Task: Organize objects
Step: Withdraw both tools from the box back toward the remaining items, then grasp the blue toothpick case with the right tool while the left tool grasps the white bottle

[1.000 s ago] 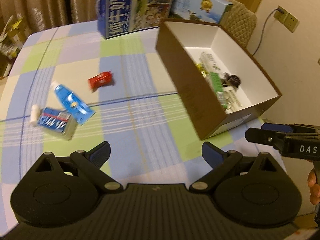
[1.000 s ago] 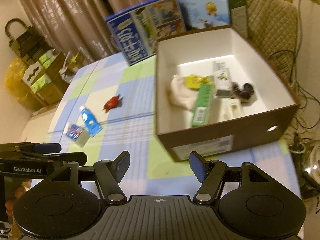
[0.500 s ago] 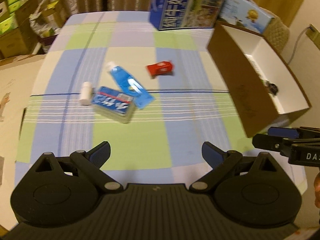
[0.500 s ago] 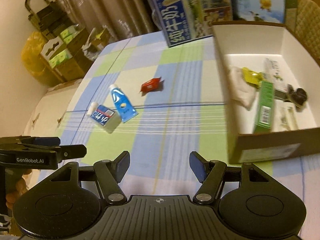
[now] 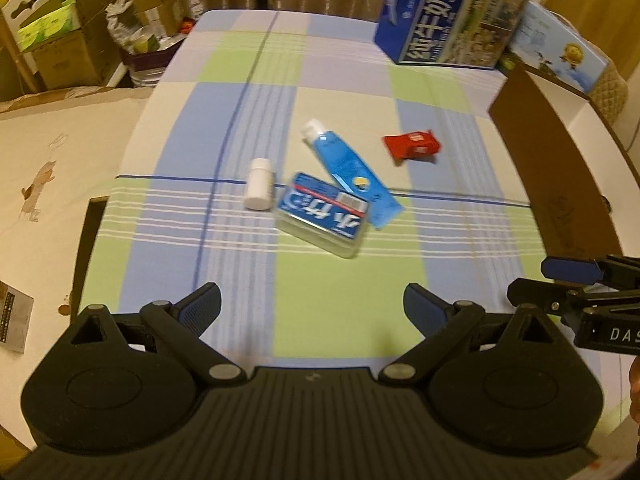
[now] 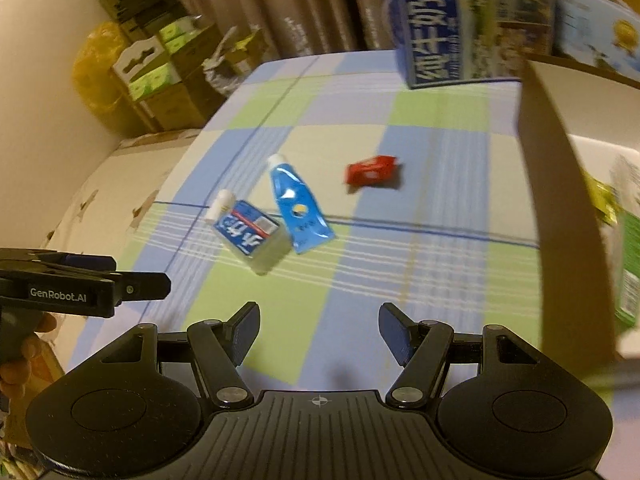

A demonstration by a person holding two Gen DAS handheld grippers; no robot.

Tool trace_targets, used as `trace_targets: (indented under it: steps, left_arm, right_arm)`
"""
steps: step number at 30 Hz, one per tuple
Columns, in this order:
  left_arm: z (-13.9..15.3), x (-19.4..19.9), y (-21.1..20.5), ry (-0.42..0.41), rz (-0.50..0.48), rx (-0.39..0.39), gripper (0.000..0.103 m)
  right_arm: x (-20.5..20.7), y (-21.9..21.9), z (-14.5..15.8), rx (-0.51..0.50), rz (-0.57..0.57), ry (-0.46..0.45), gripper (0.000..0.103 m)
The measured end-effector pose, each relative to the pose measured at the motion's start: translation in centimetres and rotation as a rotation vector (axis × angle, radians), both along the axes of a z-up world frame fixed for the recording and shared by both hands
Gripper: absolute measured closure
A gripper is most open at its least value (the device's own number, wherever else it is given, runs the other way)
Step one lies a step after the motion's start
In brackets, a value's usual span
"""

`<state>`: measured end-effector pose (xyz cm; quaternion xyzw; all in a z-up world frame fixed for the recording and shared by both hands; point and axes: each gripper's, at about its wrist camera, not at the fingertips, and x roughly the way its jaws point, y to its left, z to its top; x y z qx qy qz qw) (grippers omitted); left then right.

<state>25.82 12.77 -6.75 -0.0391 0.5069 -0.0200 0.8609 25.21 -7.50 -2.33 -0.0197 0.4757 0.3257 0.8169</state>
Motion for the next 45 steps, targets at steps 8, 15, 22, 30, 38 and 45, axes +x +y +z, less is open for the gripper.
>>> trace_targets:
  steps: [8,15,22,30,38,45]
  left_arm:
    - [-1.8,1.5,4.0,0.028,0.056,0.010,0.007]
    - [-3.7,2.8,6.9,0.067,0.088,0.009,0.007]
    - [-5.2,4.6,8.5,0.096,0.095,0.006,0.007]
    - [-6.6,5.7,10.2,0.124,0.108,0.005,0.007]
    - [-7.5,6.1,10.7,0.145,0.099,-0.006,0.007]
    - [-7.8,6.5,10.7,0.147,0.084,0.003,0.007]
  right_arm:
    - [1.9,5.3,-1.8,0.022,0.127,-0.023,0.040]
    - [3.2,9.9,-3.9,-0.023,0.253,-0.069,0.040]
    - [5.5,12.8,-5.7,-0.031,0.295,-0.070,0.040]
    - [7.5,14.7,-7.9,-0.022,0.314,-0.036,0.040]
    - [5.4,15.8,-8.1,-0.100,0.377,-0.055,0.040]
    - [4.5,17.2,-9.3,-0.187,0.378,-0.116,0.040]
